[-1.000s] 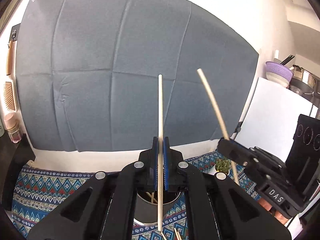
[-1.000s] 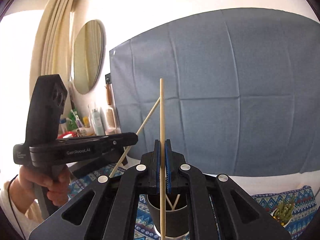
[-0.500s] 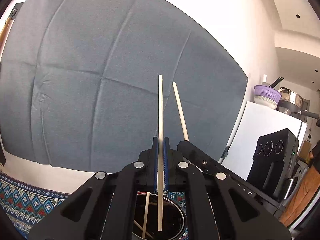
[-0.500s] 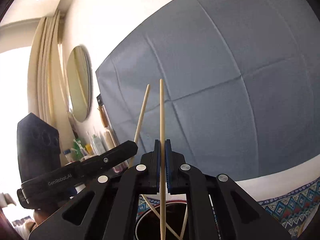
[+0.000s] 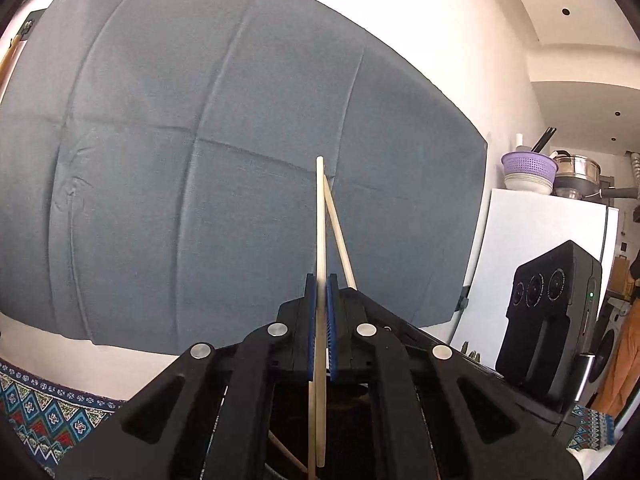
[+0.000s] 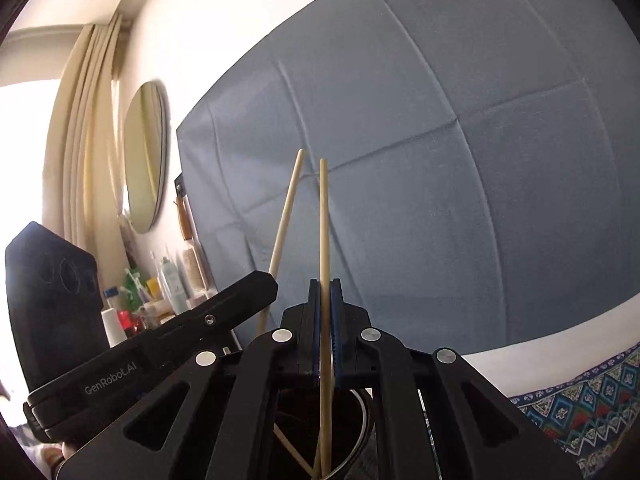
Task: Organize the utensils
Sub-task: 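Lower the left tool's stick into the holder while the right tool lowers its stick, then open the left tool to release its stick while the right tool releases its stick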
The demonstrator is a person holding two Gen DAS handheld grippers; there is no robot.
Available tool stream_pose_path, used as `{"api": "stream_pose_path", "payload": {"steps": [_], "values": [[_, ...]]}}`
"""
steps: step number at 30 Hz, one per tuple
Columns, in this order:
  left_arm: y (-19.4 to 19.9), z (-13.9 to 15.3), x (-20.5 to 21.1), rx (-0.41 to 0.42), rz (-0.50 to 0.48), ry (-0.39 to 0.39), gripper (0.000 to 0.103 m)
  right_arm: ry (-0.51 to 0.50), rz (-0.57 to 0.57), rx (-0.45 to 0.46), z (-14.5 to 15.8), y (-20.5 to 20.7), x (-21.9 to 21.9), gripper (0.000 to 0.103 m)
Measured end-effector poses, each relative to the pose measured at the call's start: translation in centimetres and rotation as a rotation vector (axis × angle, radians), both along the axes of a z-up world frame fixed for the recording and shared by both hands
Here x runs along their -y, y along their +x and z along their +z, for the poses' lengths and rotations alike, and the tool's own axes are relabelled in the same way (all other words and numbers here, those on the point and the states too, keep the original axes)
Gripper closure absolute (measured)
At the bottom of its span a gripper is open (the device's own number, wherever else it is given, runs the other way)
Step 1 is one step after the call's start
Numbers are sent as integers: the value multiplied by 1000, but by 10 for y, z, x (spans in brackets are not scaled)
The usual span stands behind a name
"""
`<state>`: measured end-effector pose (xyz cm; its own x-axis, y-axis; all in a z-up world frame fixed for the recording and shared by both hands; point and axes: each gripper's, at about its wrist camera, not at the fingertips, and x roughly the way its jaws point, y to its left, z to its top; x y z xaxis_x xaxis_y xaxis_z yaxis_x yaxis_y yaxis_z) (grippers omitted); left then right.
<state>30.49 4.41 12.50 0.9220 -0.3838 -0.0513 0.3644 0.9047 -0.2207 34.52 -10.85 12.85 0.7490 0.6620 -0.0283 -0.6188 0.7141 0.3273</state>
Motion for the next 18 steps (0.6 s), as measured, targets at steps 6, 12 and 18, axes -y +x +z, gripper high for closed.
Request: {"api": "stream_pose_path", "payload": {"steps": [6,12,18], "values": [[-2,-11,-8,-33,24,-10,98,-36,8,-21,-6,-6,2,98],[-16,-16,-3,-46,29,18,98,-115,12,-15,-8,-22,2,96],[-36,-12,-5,-55,42,31,98,-184,-9,-14,-3,-42,4,95]]}}
